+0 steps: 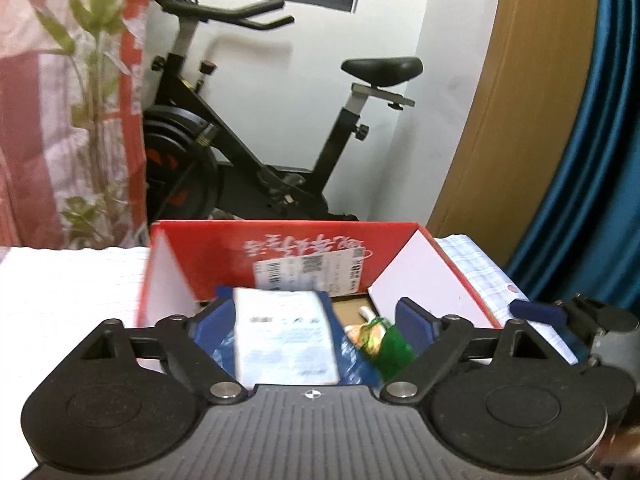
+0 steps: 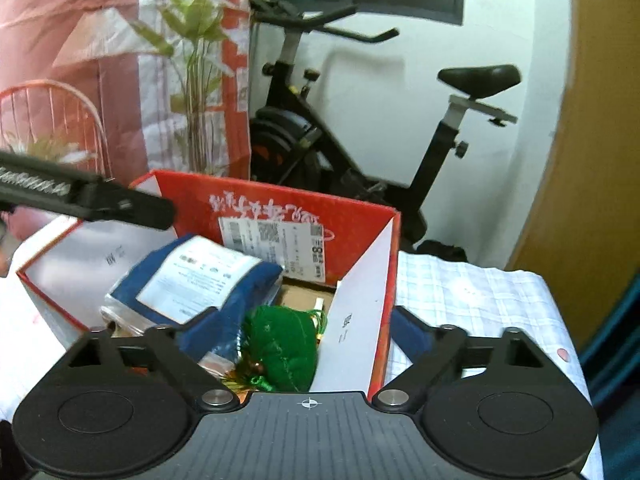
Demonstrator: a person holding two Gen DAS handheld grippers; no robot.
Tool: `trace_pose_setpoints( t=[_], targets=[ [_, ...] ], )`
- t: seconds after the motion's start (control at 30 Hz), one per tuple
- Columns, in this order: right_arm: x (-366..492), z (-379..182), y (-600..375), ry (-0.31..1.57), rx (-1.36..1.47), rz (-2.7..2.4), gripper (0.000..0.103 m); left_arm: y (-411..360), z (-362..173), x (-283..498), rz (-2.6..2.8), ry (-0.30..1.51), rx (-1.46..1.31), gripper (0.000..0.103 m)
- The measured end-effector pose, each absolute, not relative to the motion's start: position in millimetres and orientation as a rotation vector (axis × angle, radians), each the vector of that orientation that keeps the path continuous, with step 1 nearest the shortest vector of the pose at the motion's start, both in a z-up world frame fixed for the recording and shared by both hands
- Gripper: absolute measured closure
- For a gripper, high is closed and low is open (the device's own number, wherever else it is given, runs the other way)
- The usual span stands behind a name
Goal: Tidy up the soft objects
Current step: 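Open the left tool to drop the green pouch into the box, then move the left tool down to the black eye mask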
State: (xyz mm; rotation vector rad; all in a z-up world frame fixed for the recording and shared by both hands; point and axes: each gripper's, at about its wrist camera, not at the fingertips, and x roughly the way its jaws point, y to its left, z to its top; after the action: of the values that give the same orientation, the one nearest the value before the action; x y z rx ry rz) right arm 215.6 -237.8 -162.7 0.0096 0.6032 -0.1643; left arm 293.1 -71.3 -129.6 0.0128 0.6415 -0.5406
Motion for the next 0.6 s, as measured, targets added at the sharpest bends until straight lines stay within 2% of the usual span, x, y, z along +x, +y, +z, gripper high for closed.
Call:
trace_pose_setpoints(
  t=[0.07, 0.37, 0.6],
  targets=[
    [205.4, -156.7, -234.5, 0.58, 0.038, -0.159, 0.001, -56.8, -125.7, 277.1, -0.529, 0.624, 0.009, 0.009],
    [138.3, -161.1, -194.9, 0.519, 0.107, -0.16, 0.0, 16.1, -145.7, 204.6, -0.473, 0.626, -0.057, 0.007],
    [94.8, -203.1, -150.2, 0.633, 0.051, -0.096, 0.0, 36.7, -177.8, 163.9, -0.448, 0.703, -0.059, 0.007]
  ],
)
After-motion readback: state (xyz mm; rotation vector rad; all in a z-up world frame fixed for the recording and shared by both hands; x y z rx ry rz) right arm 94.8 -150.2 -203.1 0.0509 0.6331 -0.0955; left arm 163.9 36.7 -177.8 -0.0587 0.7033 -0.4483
